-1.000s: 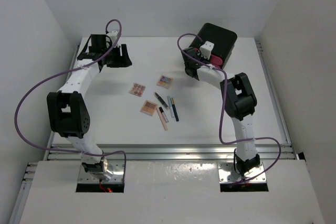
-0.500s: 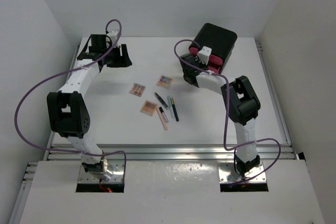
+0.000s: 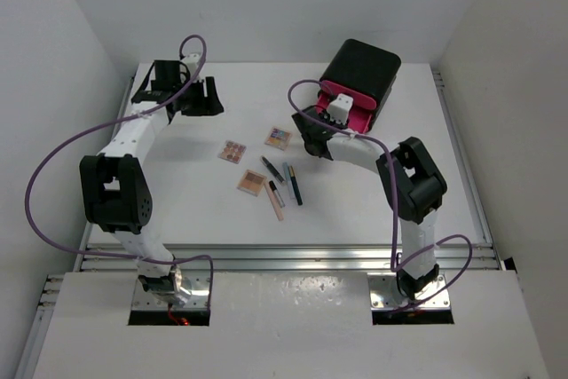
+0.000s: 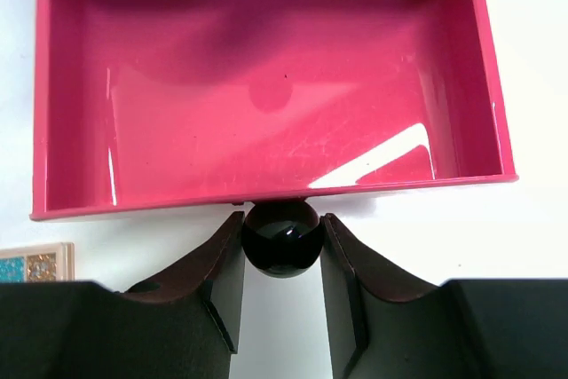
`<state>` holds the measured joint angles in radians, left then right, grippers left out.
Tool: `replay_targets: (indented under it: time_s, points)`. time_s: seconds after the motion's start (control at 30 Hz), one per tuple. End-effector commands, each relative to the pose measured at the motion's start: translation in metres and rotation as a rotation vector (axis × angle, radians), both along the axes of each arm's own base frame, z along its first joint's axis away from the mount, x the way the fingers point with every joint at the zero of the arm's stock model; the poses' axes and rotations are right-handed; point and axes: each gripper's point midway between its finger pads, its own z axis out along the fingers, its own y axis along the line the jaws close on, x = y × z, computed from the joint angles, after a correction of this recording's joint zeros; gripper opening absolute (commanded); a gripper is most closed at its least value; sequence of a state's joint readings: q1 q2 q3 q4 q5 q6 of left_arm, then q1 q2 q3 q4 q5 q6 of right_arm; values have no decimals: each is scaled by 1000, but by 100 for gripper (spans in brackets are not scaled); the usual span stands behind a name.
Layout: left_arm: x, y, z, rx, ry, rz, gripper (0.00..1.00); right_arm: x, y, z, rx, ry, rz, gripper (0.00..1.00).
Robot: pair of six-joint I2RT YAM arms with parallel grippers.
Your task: Organize the makeup
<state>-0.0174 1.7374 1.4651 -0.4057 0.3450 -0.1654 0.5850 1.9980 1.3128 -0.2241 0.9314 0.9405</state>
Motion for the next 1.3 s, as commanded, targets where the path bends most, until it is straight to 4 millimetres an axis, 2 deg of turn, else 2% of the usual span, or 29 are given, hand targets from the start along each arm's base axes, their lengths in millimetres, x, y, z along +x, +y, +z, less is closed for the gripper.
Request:
replay_targets:
  time_s: [0.0, 0.03, 0.13, 0.17, 0.23, 0.27, 0.37, 0.4, 0.43, 0.5, 0.53, 0.57, 0.6, 0.63, 0.67, 0.7, 0.83, 0.9, 0.93, 0.97, 1.1, 1.17, 1.23, 1.27]
  points:
    - [3, 4, 5, -6, -36, -2, 67, -5, 5, 14, 69, -28, -33, 2]
    - [1, 4, 2, -6, -27, -2, 69, -5, 7, 13, 68, -25, -30, 21]
    - [3, 5, 1, 0, -40, -8, 76, -2, 13, 11, 78, -11, 0, 53]
    - [1, 5, -8, 0, -21, -8, 78, -1, 15, 12, 80, -10, 10, 57]
    - [2, 6, -8, 19, -30, -23, 87, 0, 21, 15, 78, -8, 54, 68]
    - [1, 4, -8, 20, -33, -35, 89, 1, 23, 19, 61, -1, 94, 79]
    - [1, 2, -19, 63, -24, -72, 97, -4, 32, 24, 64, 14, 186, 93]
    - [-1, -4, -26, 95, -20, -117, 100, -4, 32, 23, 63, 20, 210, 94]
    - [-2, -4, -33, 135, -7, -122, 100, -6, 35, 33, 72, 8, 232, 96]
    - [-6, -16, -45, 184, 21, -167, 100, -14, 43, 31, 74, 47, 307, 100]
    - [-8, -19, -54, 215, 36, -188, 100, -18, 48, 37, 83, 50, 341, 100]
    - [-8, -23, -64, 246, 57, -199, 100, -24, 47, 36, 73, 66, 365, 100]
    - [-8, -25, -71, 259, 71, -198, 100, -29, 56, 41, 109, 74, 421, 100]
    - [-10, -21, -80, 280, 97, -198, 100, -35, 57, 37, 109, 98, 449, 100]
    - [-10, -23, -86, 299, 113, -196, 100, -41, 56, 45, 126, 92, 469, 100]
    - [-11, -26, -97, 318, 141, -210, 100, -50, 65, 43, 146, 122, 531, 100]
    - [-16, -27, -129, 379, 229, -219, 100, -74, 56, 45, 148, 156, 591, 100]
    - [-19, -36, -133, 394, 234, -238, 100, -84, 43, 49, 112, 145, 585, 100]
    - [-19, -33, -139, 408, 248, -229, 100, -88, 37, 56, 109, 130, 579, 100]
    - [-20, -36, -143, 418, 256, -234, 100, -92, 30, 52, 72, 142, 583, 100]
    - [-27, -34, -158, 443, 295, -236, 100, -98, 12, 64, 23, 110, 558, 100]
    - [-30, -34, -171, 442, 328, -234, 97, -102, 4, 66, 6, 98, 549, 100]
    - [-31, -34, -175, 443, 337, -236, 94, -104, 0, 64, -12, 96, 548, 100]
    - [-34, -40, -182, 435, 350, -256, 92, -104, -2, 66, -11, 86, 544, 100]
